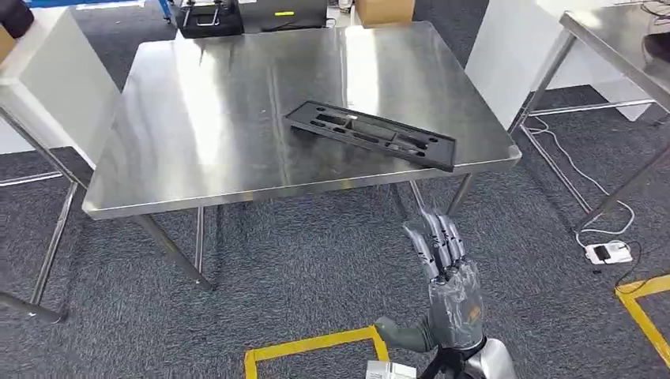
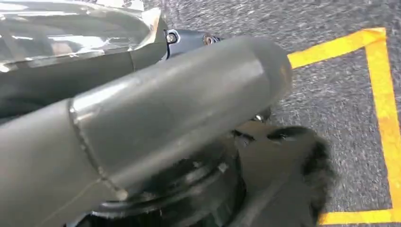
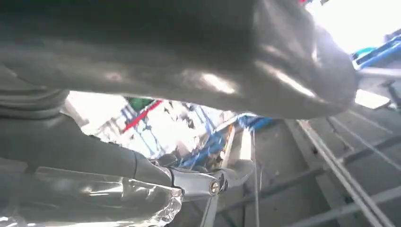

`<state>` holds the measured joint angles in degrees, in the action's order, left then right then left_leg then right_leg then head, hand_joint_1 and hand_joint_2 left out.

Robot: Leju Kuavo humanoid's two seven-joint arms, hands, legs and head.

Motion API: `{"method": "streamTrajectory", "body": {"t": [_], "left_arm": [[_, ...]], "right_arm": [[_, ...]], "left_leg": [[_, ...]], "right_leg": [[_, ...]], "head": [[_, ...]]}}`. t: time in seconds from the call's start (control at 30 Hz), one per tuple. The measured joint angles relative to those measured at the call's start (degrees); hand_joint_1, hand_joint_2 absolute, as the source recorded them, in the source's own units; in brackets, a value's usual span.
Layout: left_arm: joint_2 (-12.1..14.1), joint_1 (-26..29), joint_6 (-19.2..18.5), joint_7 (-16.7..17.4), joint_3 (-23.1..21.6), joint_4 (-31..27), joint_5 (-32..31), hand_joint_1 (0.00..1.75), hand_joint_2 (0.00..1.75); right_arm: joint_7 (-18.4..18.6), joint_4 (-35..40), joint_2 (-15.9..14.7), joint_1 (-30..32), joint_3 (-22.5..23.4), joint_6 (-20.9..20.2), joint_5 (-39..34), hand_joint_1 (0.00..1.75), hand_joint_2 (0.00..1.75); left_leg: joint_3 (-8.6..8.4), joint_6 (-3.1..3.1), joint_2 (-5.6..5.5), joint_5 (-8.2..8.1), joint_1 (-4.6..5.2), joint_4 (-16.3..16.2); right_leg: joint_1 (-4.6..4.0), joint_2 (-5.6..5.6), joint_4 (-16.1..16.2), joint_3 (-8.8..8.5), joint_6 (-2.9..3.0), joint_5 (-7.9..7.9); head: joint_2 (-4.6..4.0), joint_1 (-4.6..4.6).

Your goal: Take the parts from the cabinet and place them on the table.

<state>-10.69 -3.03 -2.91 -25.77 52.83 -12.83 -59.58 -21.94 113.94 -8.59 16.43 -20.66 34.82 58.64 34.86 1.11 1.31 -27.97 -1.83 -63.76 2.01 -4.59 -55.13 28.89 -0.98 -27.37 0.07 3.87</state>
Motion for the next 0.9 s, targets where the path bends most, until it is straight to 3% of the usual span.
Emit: {"method": "streamTrajectory", "body": {"t": [0.03, 0.07, 0.1, 0.2, 0.23, 0.27, 0.3, 0.37, 0.4, 0.43, 0.5, 0.53, 0.57, 0.6, 0.67, 0.7, 0.73, 0.77, 0.8, 0.87, 0.9], "left_arm": [[0.0, -0.1, 0.0, 0.0, -0.2, 0.0, -0.1, 0.0, 0.0], [-0.2, -0.5, 0.0, 0.2, -0.4, 0.1, -0.1, 0.0, 0.0], [0.0, -0.6, 0.0, 0.2, -0.5, 0.1, -0.2, 0.0, 0.0], [0.2, -0.7, 0.5, 0.6, -0.6, 0.2, -0.2, 0.0, 0.0], [0.1, -0.6, 0.7, 0.7, -0.6, 0.2, -0.2, 0.0, 0.0], [0.2, -0.7, 0.7, 0.9, -0.6, 0.2, -0.2, 0.0, 0.0], [0.3, -0.8, 0.9, 1.0, -0.6, 0.3, -0.1, 0.0, 0.0], [0.3, -1.0, 0.9, 1.1, -0.6, 0.4, -0.1, 0.0, 0.0], [0.3, -0.9, 0.9, 1.1, -0.6, 0.5, -0.1, 0.0, 0.0], [0.3, -0.8, 0.8, 1.2, -0.6, 0.5, -0.1, 0.0, 0.0], [0.3, -0.7, 0.9, 1.6, -0.6, 0.6, -0.1, 0.0, 0.0], [0.3, -0.7, 1.1, 1.9, -0.6, 0.7, -0.2, 0.0, 0.0], [0.2, -0.8, 1.2, 2.3, -0.7, 0.8, -0.3, 0.0, 0.0], [0.2, -0.9, 1.4, 2.6, -0.7, 0.8, -0.4, 0.0, 0.0], [0.2, -0.6, 1.6, 2.8, -0.9, 0.9, -0.4, 0.0, 0.0], [0.2, -0.4, 1.8, 3.2, -0.9, 1.0, -0.5, 0.0, 0.0], [0.2, -0.2, 1.9, 3.6, -0.9, 1.0, -0.5, 0.0, 0.0], [0.2, -0.2, 2.2, 4.1, -1.0, 1.0, -0.6, 0.0, 0.0], [0.2, -0.5, 2.6, 4.5, -1.0, 1.0, -1.0, 0.0, 0.0], [0.2, -0.8, 3.7, 5.8, -1.2, 1.0, -1.5, 0.0, 0.0], [0.2, -0.7, 4.0, 6.3, -1.3, 1.2, -1.6, 0.0, 0.0]], "right_arm": [[0.4, -0.5, 0.0, 0.0, -0.4, 0.0, -0.2, 0.0, 0.0], [0.9, -1.1, -0.2, 0.0, -0.9, 0.0, -0.6, 0.0, 0.0], [1.2, -1.8, -0.5, -0.1, -1.2, 0.2, -0.9, 0.0, 0.0], [2.1, -4.9, -1.3, -0.4, -2.8, 1.3, -2.1, 0.0, 0.0], [2.7, -5.8, -1.7, -0.6, -3.2, 1.7, -3.0, 0.0, 0.0], [3.4, -7.0, -1.9, -0.9, -3.6, 2.2, -3.6, 0.0, 0.0], [4.3, -9.4, -2.1, -1.4, -4.1, 3.2, -4.1, 0.0, 0.0], [5.6, -14.1, -2.2, -2.0, -4.5, 3.8, -3.9, 0.0, 0.0], [6.1, -15.9, -2.2, -2.2, -4.5, 4.0, -3.4, 0.0, 0.0], [6.5, -17.8, -2.2, -2.5, -4.5, 4.1, -3.0, 0.0, 0.0], [8.5, -22.1, -1.8, -3.8, -4.6, 4.5, -3.9, 0.0, 0.0], [9.5, -27.0, -1.1, -5.3, -4.0, 4.7, -4.6, 0.0, 0.0], [9.4, -32.1, -0.2, -6.8, -3.0, 4.8, -5.7, 0.0, 0.0], [8.6, -36.8, 0.8, -7.8, -1.5, 4.8, -7.0, 0.0, 0.0], [6.2, -44.2, 2.3, -9.4, 1.8, 4.9, -7.6, 0.0, 0.0], [5.3, -48.7, 3.3, -11.1, 3.5, 4.9, -7.6, 0.0, 0.0], [4.9, -55.6, 4.6, -13.7, 5.9, 4.8, -8.5, 0.0, 0.0], [5.7, -62.3, 5.5, -15.6, 8.1, 4.2, -9.3, 0.0, 0.0], [7.5, -68.1, 6.3, -16.9, 10.1, 2.9, -9.9, 0.0, 0.0], [13.5, -79.0, 7.0, -17.8, 13.8, -3.0, -10.9, 0.0, 0.0], [15.8, -82.0, 7.2, -17.8, 14.9, -5.1, -11.2, 0.0, 0.0]], "left_leg": [[-2.96, 0.29, 2.27, 1.4, -0.22, 4.8], [-3.39, 0.09, 3.47, 0.73, 0.25, 6.0], [-3.11, -0.71, 2.38, 0.9, 0.29, 6.0], [-2.29, -2.4, 0.52, 1.51, 1.17, 6.3], [-2.51, -3.09, -0.06, 1.98, 0.74, 6.7], [-2.36, -3.44, -0.51, 2.18, 0.67, 6.7], [-2.11, -3.75, -1.09, 2.37, 0.7, 6.7], [-1.7, -4.1, -2.58, 2.6, 0.94, 6.7], [-1.59, -4.2, -3.45, 2.7, 1.1, 6.7], [-1.56, -4.25, -4.3, 2.78, 1.22, 6.7], [-1.58, -4.02, -6.08, 3.04, 1.24, 6.7], [-1.59, -3.78, -6.8, 3.2, 1.18, 6.7], [-1.41, -3.52, -7.22, 3.32, 1.22, 6.6], [-1.26, -3.25, -8.0, 3.28, 1.56, 6.5], [-0.64, -2.35, -9.39, 3.77, 1.25, 6.7], [-0.32, -1.92, -10.0, 4.05, 1.26, 6.8], [-0.12, -1.99, -7.72, 3.65, 1.01, 5.9], [0.66, -1.83, -4.47, 2.12, 1.37, 4.3], [2.35, -1.56, -2.9, -0.33, 1.34, 0.9], [7.41, -0.94, -1.97, -5.14, 1.08, -9.2], [8.53, -0.72, -1.72, -5.67, 0.95, -11.6]], "right_leg": [[0.02, -0.49, -0.4, -0.34, -0.42, -0.25], [-0.96, -0.87, -0.9, 0.18, -1.0, -0.6], [-0.87, -1.19, -1.0, 0.24, -1.29, -0.74], [-0.86, -2.92, -0.6, -0.64, -2.68, -0.32], [-0.29, -1.06, -1.2, 0.04, -2.95, -1.03], [-0.31, 1.15, -3.1, 0.74, -2.68, -2.34], [-0.28, 3.03, -8.1, 3.04, -2.2, -4.86], [-0.53, 4.08, -17.4, 7.59, -1.98, -8.25], [-0.53, 4.24, -19.6, 8.73, -2.19, -8.49], [-0.54, 4.33, -18.8, 8.43, -2.51, -7.68], [-0.55, 5.19, -10.0, 4.1, -3.35, -3.57], [-0.52, 7.44, -4.2, 1.33, -3.45, -1.53], [-0.43, 10.62, -1.0, 0.09, -2.99, -1.15], [-0.78, 9.45, -0.7, 0.34, -2.36, -0.94], [-1.34, 8.2, -1.1, 0.36, -1.5, -0.98], [-1.21, 7.64, -1.0, 0.08, -1.05, -0.57], [0.14, 6.98, -0.5, -0.09, -0.45, -0.02], [-0.18, 6.42, -0.4, -0.1, 0.06, 0.12], [-0.31, 5.44, -0.4, -0.13, 0.23, 0.01], [-0.6, 2.75, -0.5, -0.04, 0.45, -0.16], [-0.64, 1.84, -0.5, 0.04, 0.49, -0.2]], "head": [[0.0, 0.02], [0.0, -0.11], [0.0, 0.26], [0.0, 0.26], [0.0, 0.28], [0.0, 0.35], [0.0, 0.39], [0.0, 0.4], [0.0, 0.37], [0.0, 0.37], [0.0, 0.39], [0.0, 0.37], [0.0, 0.39], [0.0, 0.35], [0.0, 0.35], [0.0, 0.33], [0.0, 0.26], [0.0, 0.16], [0.0, -0.15], [0.0, -0.11], [0.0, -0.11]]}}
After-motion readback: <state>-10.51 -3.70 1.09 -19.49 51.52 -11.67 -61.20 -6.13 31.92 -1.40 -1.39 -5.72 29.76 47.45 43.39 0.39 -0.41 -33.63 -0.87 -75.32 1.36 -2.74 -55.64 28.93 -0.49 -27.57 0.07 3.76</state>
